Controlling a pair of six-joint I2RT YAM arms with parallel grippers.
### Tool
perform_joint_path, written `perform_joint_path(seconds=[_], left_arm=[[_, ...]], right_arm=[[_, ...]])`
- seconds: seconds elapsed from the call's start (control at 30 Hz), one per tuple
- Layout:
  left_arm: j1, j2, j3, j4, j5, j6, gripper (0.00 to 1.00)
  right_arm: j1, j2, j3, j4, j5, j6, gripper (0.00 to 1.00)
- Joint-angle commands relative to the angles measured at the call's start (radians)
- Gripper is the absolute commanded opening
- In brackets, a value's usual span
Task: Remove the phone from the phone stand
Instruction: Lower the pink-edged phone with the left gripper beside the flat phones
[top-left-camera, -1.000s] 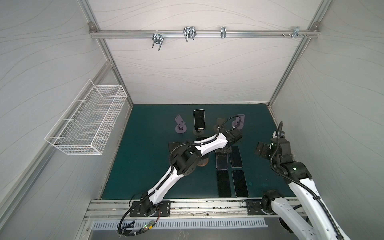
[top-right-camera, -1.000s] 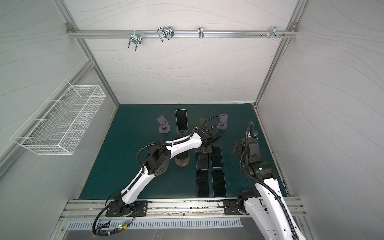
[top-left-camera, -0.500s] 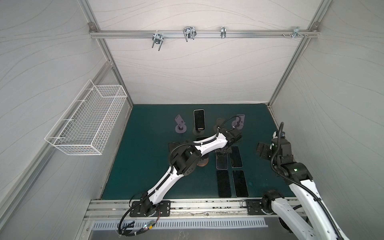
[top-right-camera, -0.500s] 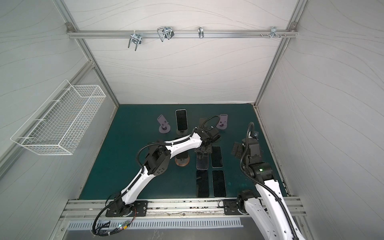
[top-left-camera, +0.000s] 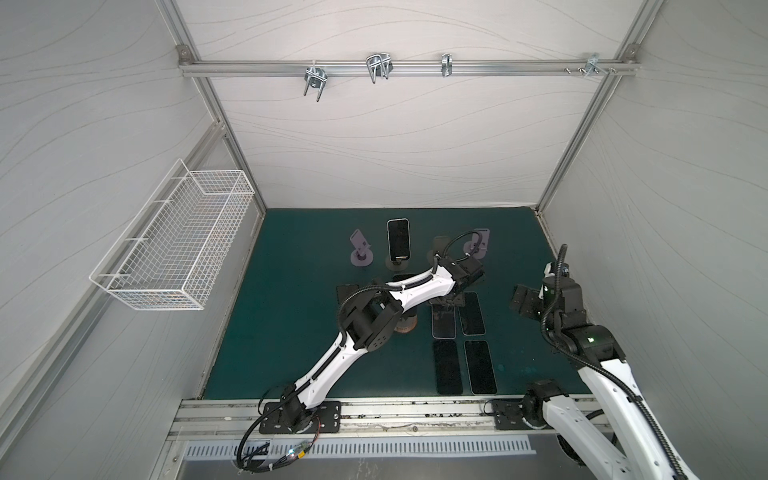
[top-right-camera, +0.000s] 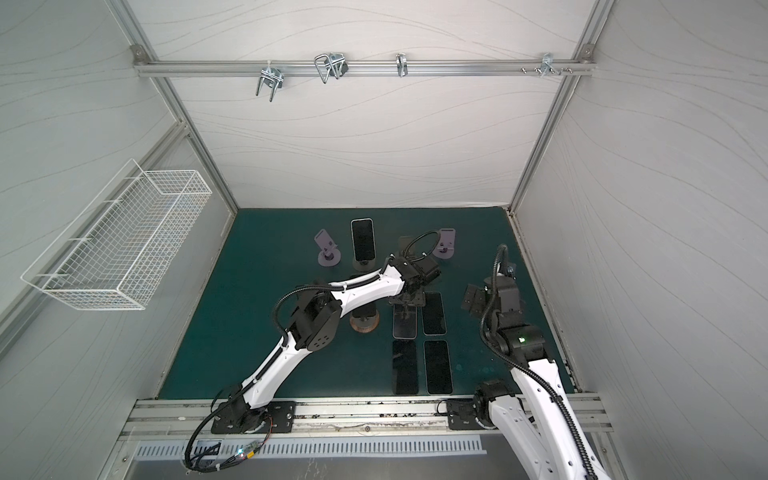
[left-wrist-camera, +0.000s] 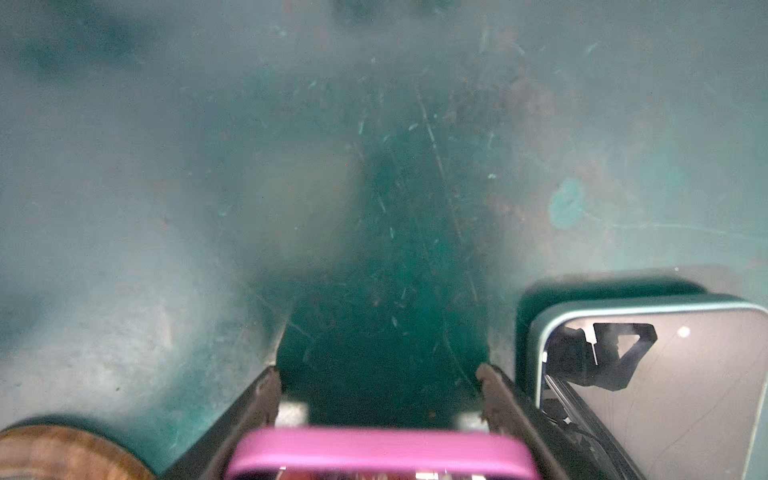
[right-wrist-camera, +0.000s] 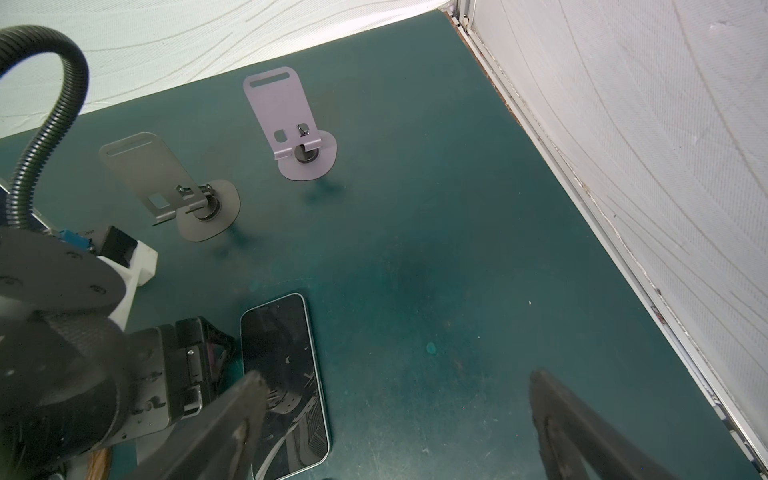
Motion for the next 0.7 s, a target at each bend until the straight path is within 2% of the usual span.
perform_joint_path(seconds=[0.0,0.67], left_arm=[[0.026,0.071,-0.047,-0.074,-0.060,0.001,0.76],[0.026,0.065,-0.054,-0.071,-0.070,0.002,0.77]], right_arm=[[-0.004,-0.006,-0.003,-0.016,-0.009,-0.003,0.99],[-0.003,-0.005,-0.007,-0.010,-0.012,-0.010,0.99]])
